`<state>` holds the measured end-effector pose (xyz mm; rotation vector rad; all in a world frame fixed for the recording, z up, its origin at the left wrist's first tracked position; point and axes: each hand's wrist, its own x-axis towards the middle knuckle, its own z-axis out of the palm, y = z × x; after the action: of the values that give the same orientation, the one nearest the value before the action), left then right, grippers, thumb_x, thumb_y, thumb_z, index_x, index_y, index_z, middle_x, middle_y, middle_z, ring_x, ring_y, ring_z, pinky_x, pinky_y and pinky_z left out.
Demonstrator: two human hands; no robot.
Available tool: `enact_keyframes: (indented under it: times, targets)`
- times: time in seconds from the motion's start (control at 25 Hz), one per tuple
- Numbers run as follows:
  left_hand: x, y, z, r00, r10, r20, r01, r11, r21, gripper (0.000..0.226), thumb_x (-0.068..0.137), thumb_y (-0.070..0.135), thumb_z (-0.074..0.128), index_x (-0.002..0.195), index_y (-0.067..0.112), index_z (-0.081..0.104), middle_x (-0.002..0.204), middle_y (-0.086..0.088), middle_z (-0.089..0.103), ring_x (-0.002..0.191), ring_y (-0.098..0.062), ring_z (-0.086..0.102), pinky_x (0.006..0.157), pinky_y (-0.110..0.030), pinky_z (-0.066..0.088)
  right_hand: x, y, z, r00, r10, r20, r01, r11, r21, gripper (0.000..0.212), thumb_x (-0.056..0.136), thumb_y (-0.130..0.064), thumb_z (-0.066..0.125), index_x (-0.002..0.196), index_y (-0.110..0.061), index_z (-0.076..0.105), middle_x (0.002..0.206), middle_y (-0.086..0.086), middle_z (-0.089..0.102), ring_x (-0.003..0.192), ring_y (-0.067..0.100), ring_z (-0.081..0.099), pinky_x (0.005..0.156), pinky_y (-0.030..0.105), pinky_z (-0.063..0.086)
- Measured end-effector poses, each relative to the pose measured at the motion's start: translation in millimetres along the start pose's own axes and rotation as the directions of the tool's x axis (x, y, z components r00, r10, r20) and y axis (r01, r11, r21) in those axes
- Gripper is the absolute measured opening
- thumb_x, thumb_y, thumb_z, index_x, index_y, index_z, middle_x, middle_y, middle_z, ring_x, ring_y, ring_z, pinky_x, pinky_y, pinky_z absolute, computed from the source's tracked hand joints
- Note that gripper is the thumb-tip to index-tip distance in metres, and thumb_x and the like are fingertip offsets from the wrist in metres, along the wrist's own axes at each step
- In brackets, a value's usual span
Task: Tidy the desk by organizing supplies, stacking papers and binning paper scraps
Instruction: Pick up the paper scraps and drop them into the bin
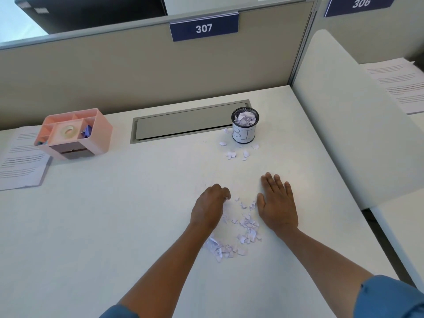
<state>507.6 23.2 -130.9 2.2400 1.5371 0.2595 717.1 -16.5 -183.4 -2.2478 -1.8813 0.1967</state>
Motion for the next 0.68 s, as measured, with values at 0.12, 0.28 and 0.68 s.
enact_keyframes:
  times: [0.12, 0.28, 0.68]
  targets:
    - [39, 12, -19, 0.999, 0.009, -0.051, -0.012, 0.998, -0.065, 0.020, 0.098, 0.007, 0.055, 0.103, 0.019, 0.070, 0.099, -0.003, 0.063, 0.086, -0.024, 0.062, 0.072, -0.036, 0.051, 1, 1, 2, 1.000, 0.000, -0.008, 0.000, 1.000, -0.004, 0.060, 0.094, -0.034, 0.033, 0.150, -0.013, 0.036, 0.159, 0.003, 0.033, 0.148, 0.024, 0.027, 0.122, 0.047, 0.017]
    - [104, 30, -47, 0.988, 0.025, -0.153, -0.045, 0.991, -0.128, 0.017, 0.094, 0.007, 0.058, 0.100, 0.015, 0.073, 0.095, -0.007, 0.067, 0.087, -0.027, 0.064, 0.075, -0.037, 0.051, 2, 2, 3, 1.000, 0.008, -0.012, -0.008, 1.000, 0.002, 0.060, 0.094, -0.036, 0.031, 0.149, -0.014, 0.037, 0.158, 0.002, 0.034, 0.148, 0.024, 0.027, 0.122, 0.047, 0.019]
    - [205, 60, -65, 0.984, -0.010, -0.178, -0.018, 0.987, -0.157, 0.026, 0.089, -0.001, 0.053, 0.092, 0.017, 0.071, 0.094, 0.002, 0.064, 0.082, -0.019, 0.059, 0.063, -0.025, 0.043, 2, 4, 7, 1.000, 0.016, -0.004, -0.016, 0.999, 0.028, 0.058, 0.095, -0.034, 0.037, 0.150, -0.016, 0.037, 0.159, 0.000, 0.033, 0.148, 0.022, 0.025, 0.122, 0.046, 0.019]
